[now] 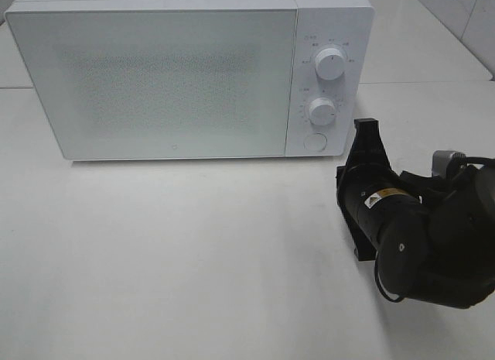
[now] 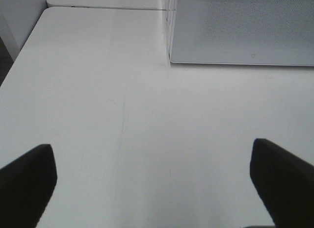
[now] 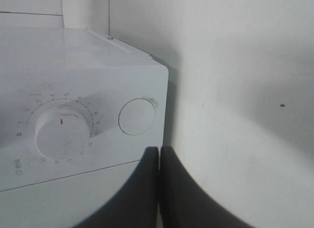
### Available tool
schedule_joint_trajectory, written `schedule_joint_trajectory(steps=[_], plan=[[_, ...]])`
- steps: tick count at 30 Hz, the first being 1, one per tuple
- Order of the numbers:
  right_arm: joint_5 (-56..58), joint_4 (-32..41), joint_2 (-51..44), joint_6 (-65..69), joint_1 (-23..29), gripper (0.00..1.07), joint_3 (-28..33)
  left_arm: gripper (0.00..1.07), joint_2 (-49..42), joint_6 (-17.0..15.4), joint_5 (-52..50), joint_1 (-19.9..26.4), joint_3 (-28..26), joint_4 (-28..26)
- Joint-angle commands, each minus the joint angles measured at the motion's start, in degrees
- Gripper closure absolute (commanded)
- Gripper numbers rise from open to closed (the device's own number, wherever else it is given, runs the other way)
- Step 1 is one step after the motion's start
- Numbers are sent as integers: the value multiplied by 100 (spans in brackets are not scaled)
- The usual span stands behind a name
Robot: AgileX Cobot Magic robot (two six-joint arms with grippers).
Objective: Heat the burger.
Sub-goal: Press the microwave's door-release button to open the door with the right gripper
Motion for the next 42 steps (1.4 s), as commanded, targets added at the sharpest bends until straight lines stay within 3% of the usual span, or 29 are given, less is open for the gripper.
schedule_joint_trajectory(steps=[1, 14, 30, 42], plan=[[34, -384, 155, 120, -212, 107, -246, 7, -86, -29, -63, 17, 17, 0], [418, -1003, 779, 390, -785, 107, -1106, 7, -86, -29, -63, 17, 17, 0], [596, -985, 1278, 464, -980, 107, -1833, 7, -86, -29, -63, 17, 17, 0], [510, -825, 1421, 395, -1043, 107, -2023, 7, -86, -29, -63, 17, 17, 0]])
